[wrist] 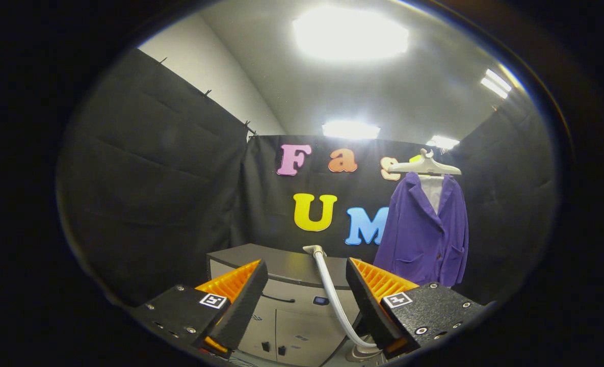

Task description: Iron the clothes twice with a garment steamer, once on the left side and once on the right side.

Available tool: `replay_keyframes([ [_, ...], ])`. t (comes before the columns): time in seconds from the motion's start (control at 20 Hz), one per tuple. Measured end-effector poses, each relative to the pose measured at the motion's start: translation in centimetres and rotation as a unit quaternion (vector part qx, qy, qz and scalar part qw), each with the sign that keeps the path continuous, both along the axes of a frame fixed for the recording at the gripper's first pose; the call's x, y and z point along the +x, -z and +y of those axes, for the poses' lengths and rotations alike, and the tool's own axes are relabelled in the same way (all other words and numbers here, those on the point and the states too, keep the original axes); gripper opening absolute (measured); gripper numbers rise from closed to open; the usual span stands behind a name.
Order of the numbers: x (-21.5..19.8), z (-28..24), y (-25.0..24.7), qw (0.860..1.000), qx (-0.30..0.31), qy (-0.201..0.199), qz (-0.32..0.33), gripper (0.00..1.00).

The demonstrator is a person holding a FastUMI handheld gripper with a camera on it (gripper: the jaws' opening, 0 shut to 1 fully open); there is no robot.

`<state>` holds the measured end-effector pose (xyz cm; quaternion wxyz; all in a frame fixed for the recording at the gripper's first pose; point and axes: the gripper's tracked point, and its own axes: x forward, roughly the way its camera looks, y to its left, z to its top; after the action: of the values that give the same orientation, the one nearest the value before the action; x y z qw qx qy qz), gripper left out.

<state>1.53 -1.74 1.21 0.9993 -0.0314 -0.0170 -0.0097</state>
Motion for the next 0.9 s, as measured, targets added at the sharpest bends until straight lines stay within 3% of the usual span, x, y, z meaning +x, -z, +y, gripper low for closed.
replay_keyframes([
  [0.35, 2.7, -1.1, -4.8, 0.998, 0.026, -0.034, -0.034, 0.95],
  [0.6, 5.8, -2.8, -8.9, 0.997, 0.043, -0.033, -0.049, 0.94],
  [0.9, 10.9, -5.1, -11.3, 0.996, 0.082, -0.031, -0.023, 0.94],
])
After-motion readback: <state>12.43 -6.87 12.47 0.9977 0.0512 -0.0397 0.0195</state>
